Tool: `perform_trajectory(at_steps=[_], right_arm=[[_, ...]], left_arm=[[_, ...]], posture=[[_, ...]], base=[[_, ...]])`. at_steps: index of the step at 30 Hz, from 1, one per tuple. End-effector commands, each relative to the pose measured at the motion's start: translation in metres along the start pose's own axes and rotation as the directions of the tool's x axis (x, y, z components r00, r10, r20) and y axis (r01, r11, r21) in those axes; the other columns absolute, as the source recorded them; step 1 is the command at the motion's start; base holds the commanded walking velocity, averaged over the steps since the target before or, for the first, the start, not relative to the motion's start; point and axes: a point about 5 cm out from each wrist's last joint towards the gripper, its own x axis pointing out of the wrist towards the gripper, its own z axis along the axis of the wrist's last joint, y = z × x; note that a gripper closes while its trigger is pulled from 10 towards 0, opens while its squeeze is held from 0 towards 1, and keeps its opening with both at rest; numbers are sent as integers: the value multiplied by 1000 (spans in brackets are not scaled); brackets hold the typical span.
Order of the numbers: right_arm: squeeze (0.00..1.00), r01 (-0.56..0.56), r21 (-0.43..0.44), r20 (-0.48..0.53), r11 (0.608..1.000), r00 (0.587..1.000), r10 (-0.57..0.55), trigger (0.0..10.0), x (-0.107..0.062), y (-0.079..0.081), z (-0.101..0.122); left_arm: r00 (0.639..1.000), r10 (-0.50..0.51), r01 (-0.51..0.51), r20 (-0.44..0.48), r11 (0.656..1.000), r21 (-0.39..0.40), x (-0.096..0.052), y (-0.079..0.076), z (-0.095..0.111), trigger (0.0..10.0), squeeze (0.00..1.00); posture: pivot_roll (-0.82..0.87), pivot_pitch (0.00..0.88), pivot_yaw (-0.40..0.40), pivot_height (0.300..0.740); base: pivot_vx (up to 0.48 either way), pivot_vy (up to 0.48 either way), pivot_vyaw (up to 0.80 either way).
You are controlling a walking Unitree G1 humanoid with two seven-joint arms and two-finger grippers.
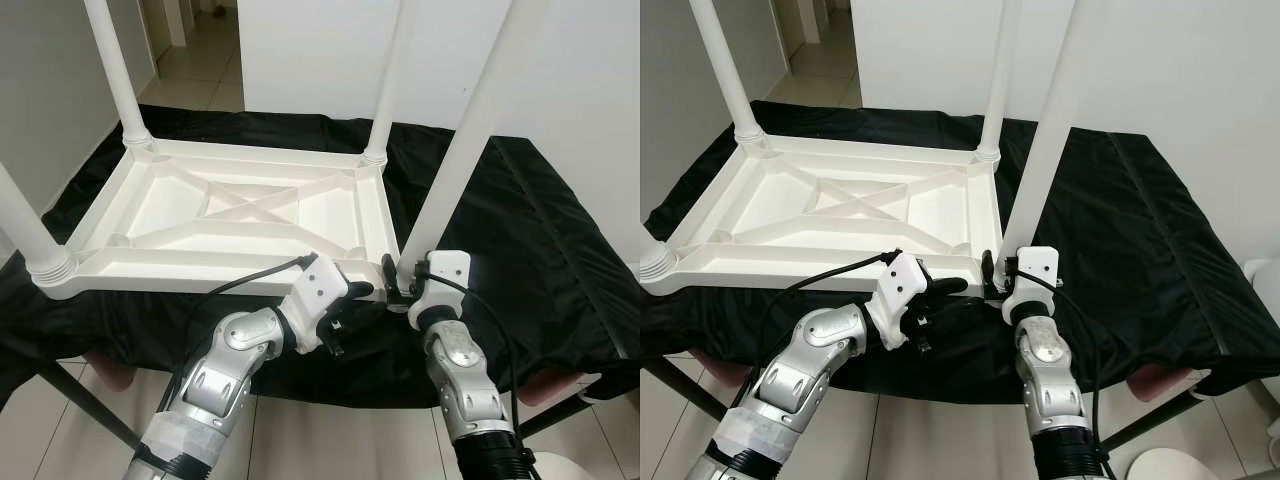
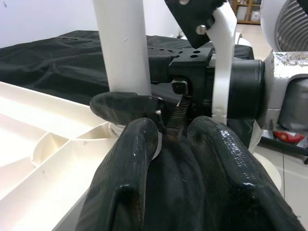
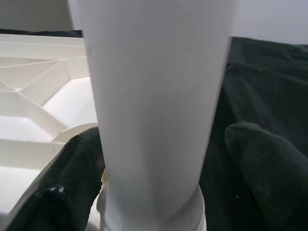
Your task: Building children table
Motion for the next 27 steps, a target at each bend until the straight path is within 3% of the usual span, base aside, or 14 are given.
perform_trajectory(at_steps=[1, 5, 6, 11, 16, 22, 27], right_arm=[[0, -82, 15, -11, 997, 997, 82, 10000, -5, -8, -2], [0, -104, 4, -9, 995, 995, 104, 10000, -5, -14, -2], [0, -171, -11, -5, 985, 985, 171, 10000, -1, -22, 2], [0, -224, -10, -10, 975, 975, 224, 10000, 1, -26, 3], [0, -345, -83, -50, 935, 939, 341, 10000, 11, -36, 4], [0, -455, -102, -83, 884, 890, 449, 10000, 21, -34, 5], [0, -485, -105, -96, 868, 874, 477, 10000, 25, -32, 5]], left_arm=[[998, 54, -54, -12, 999, -4, -1, 3, -1, 10000, 0], [999, 50, -50, -12, 999, -2, 0, 3, -1, 10000, 0], [999, 44, -44, -11, 999, -4, 1, 2, -1, 10000, 0], [999, 39, -39, -11, 999, -6, 2, 2, 0, 10000, 0], [999, 36, -36, -13, 999, -1, 2, 3, 0, 10000, 0], [999, 43, -43, -11, 999, -1, 2, 4, 1, 10000, 0], [999, 43, -43, -13, 999, 0, 1, 3, 0, 10000, 0]], posture=[[25, 11, -48, 740], [22, 9, -45, 740], [14, 7, -37, 740], [14, 7, -37, 740], [17, 10, -39, 740], [28, 6, -43, 740], [31, 4, -46, 740]], base=[[0, 0, 0], [0, 0, 0], [0, 0, 0], [0, 0, 0], [0, 0, 0], [0, 0, 0], [0, 0, 0]])
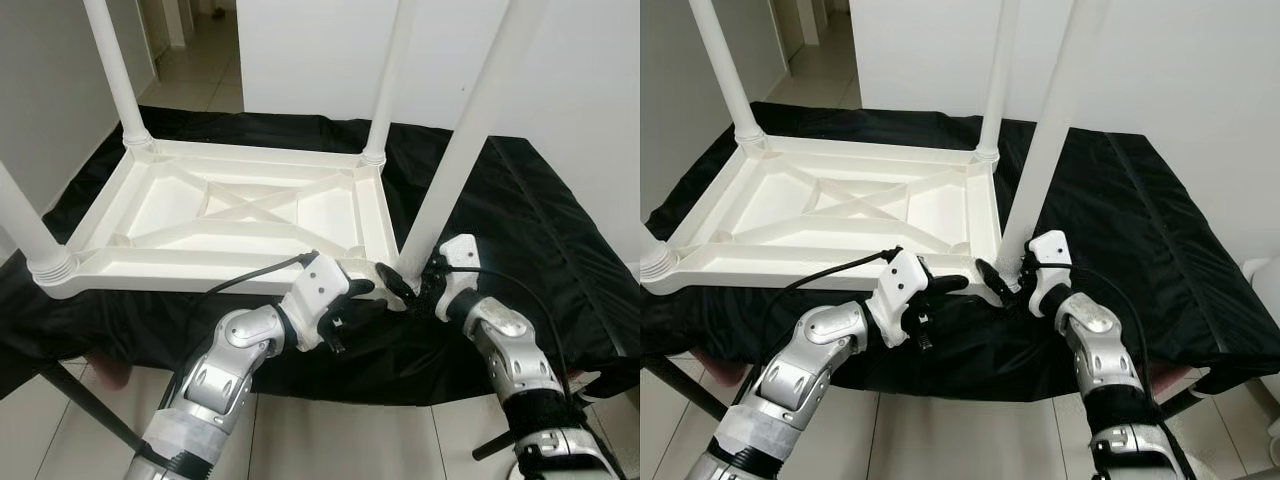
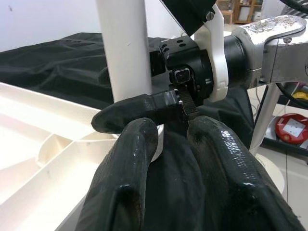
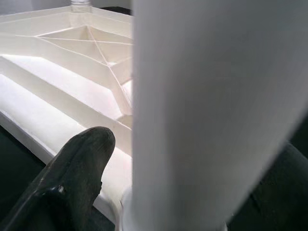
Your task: Building children table
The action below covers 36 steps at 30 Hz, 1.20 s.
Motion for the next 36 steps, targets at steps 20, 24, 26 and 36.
perform_trajectory(at_steps=[20, 24, 26, 36], right_arm=[[0, -68, 7, -50, 998, 996, 68, 4667, 7, -3, -12], [0, -51, 17, -42, 999, 998, 52, 10000, 7, -4, -14], [0, -22, 18, -37, 1000, 999, 22, 10000, 7, -5, -13], [0, 153, 28, -40, 988, 988, -152, 10000, 7, -3, -14]], left_arm=[[999, 43, -43, -16, 999, 1, 0, 2, -1, 10000, 0], [999, 39, -39, -15, 999, 0, 0, 2, -1, 10000, 0], [999, 40, -40, -15, 999, 0, 0, 2, -1, 10000, 0], [999, 45, -45, -16, 999, -5, -1, 0, -2, 10000, 0]], posture=[[35, 0, -50, 740], [34, 1, -52, 740], [35, 2, -54, 740], [36, 6, -59, 740]], base=[[0, 0, 0], [0, 0, 0], [0, 0, 0], [0, 0, 0]])
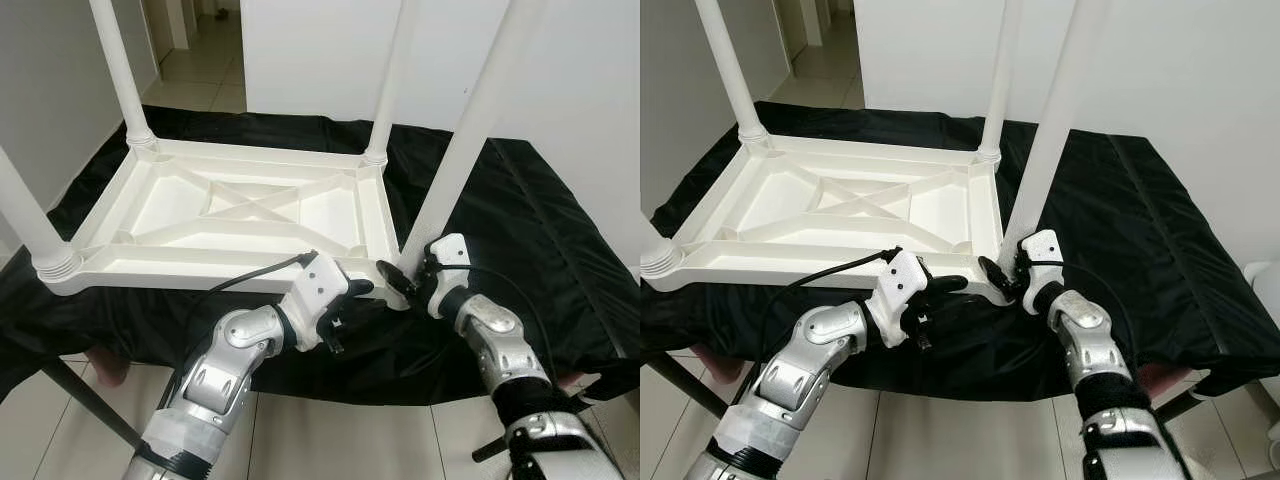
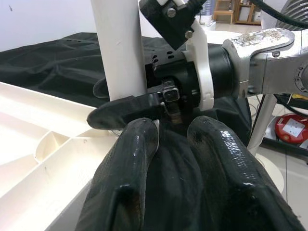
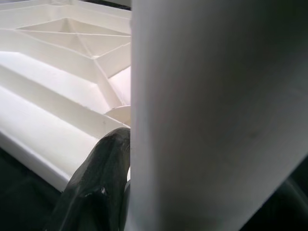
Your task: Building children table
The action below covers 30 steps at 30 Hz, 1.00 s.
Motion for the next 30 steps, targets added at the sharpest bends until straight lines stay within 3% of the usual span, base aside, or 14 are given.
perform_trajectory(at_steps=[1, 5, 15, 17, 21, 24, 27, 28, 29, 30], right_arm=[[0, 74, 20, -16, 997, 997, -74, 10000, -3, -1, -3], [0, 254, 110, -27, 961, 967, -253, 10000, 0, 7, -3], [0, 418, 143, -48, 897, 908, -416, 10000, 1, 26, -2], [0, 493, 156, -85, 856, 870, -485, 10000, 0, 37, -2], [0, 521, 170, -85, 837, 853, -514, 10000, 1, 45, -1], [0, 497, 195, -89, 846, 867, -490, 10000, 7, 65, 1], [0, 492, 188, -78, 850, 870, -486, 10000, 6, 64, 3], [361, 495, 183, -75, 850, 869, -489, 10000, 5, 63, 4], [1000, 492, 185, -70, 851, 870, -488, 10000, 5, 63, 5], [1000, 492, 185, -70, 851, 870, -488, 10000, 5, 63, 5]], left_arm=[[999, 43, -43, -12, 999, -3, 0, 0, -1, 10000, 0], [999, 37, -37, -14, 999, -2, -1, 1, -1, 10000, 0], [999, 34, -34, -18, 999, -2, -1, 0, -2, 10000, 0], [999, 28, -28, -31, 1000, 8, -2, -1, -3, 10000, 0], [999, 28, -27, -39, 1000, 15, -2, -2, -5, 10000, 0], [999, 31, -30, -37, 999, 10, -2, -3, -5, 10000, 0], [999, 29, -29, -39, 1000, 11, -3, -3, -6, 10000, 0], [999, 29, -29, -40, 1000, 12, -3, -3, -6, 10000, 0], [999, 31, -31, -40, 999, 12, -3, -3, -6, 10000, 0], [999, 31, -31, -40, 999, 12, -3, -3, -6, 10000, 0]], posture=[[34, 7, -57, 740], [33, 8, -52, 740], [33, 6, -48, 740], [34, 6, -51, 740], [37, 5, -55, 740], [43, 0, -57, 740], [47, 0, -60, 740], [47, 0, -60, 740], [47, 0, -62, 740], [47, 0, -62, 740]], base=[[0, 0, 0], [0, 0, 0], [0, 0, 0], [0, 0, 0], [0, 0, 0], [0, 0, 0], [0, 0, 0], [0, 0, 0], [0, 0, 0], [0, 0, 0]])
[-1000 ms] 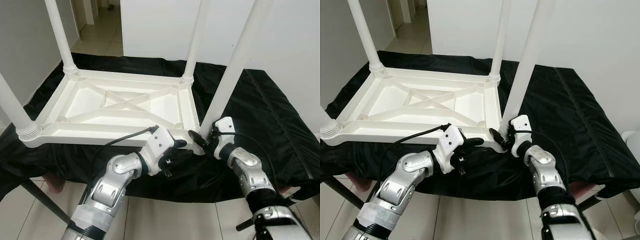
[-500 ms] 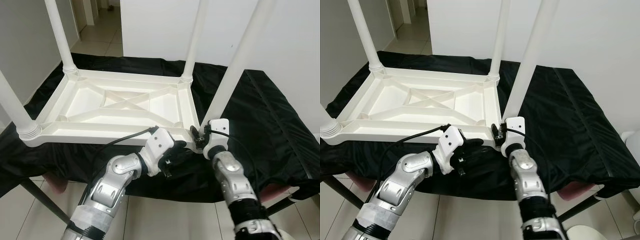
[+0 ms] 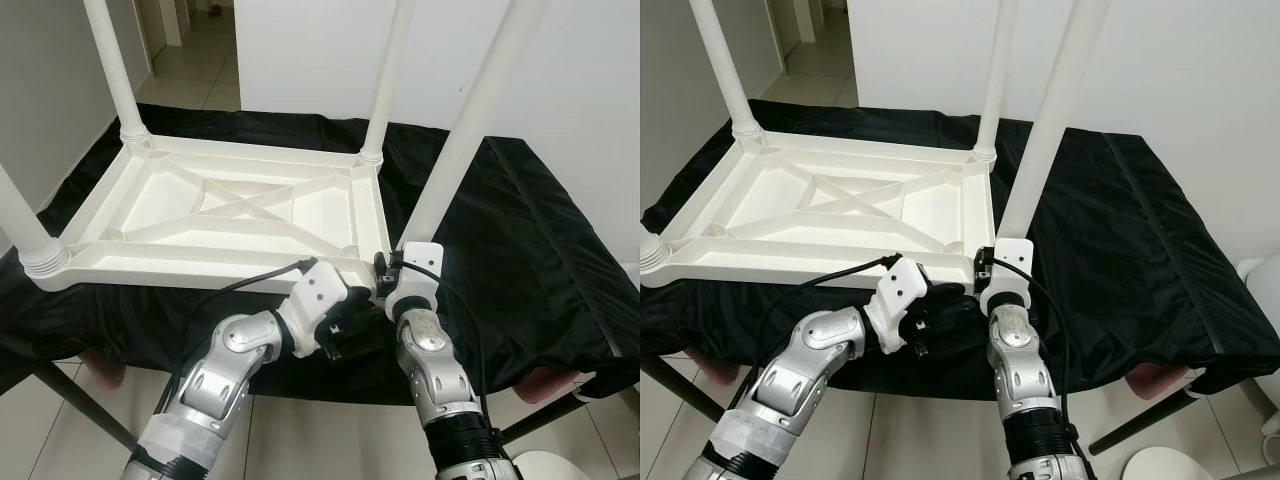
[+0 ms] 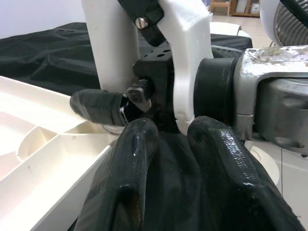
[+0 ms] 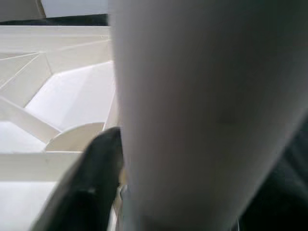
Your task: Building children table
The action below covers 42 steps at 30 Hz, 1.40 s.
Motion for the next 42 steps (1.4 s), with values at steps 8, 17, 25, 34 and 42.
perform_trajectory(at_steps=[8, 17, 25, 34, 42], right_arm=[[1000, -62, 19, 14, 998, 998, 61, 10000, -8, -9, 0], [0, -159, -15, 30, 987, 987, 160, 10000, -13, -31, 0], [0, -288, -90, 49, 953, 955, 293, 10000, -10, -47, 3], [0, -429, -191, 8, 883, 899, 439, 10000, 7, -54, 6], [0, -491, -218, -25, 843, 867, 498, 10000, 18, -52, 6]], left_arm=[[999, 36, -36, -3, 999, 7, 0, -3, -1, 10000, 0], [999, 31, -31, -8, 999, 6, -1, -4, -3, 10000, 0], [1000, 19, -19, -12, 1000, 4, 0, -6, -3, 10000, 0], [1000, 11, -11, -8, 1000, 12, 3, -5, -1, 10000, 0], [1000, 16, -16, -6, 1000, 20, 3, -3, -1, 10000, 0]], posture=[[39, 0, -66, 740], [32, 0, -62, 740], [29, 0, -55, 740], [29, 0, -52, 740], [33, 0, -56, 740]], base=[[0, 0, 0], [0, 0, 0], [0, 0, 0], [0, 0, 0], [0, 0, 0]])
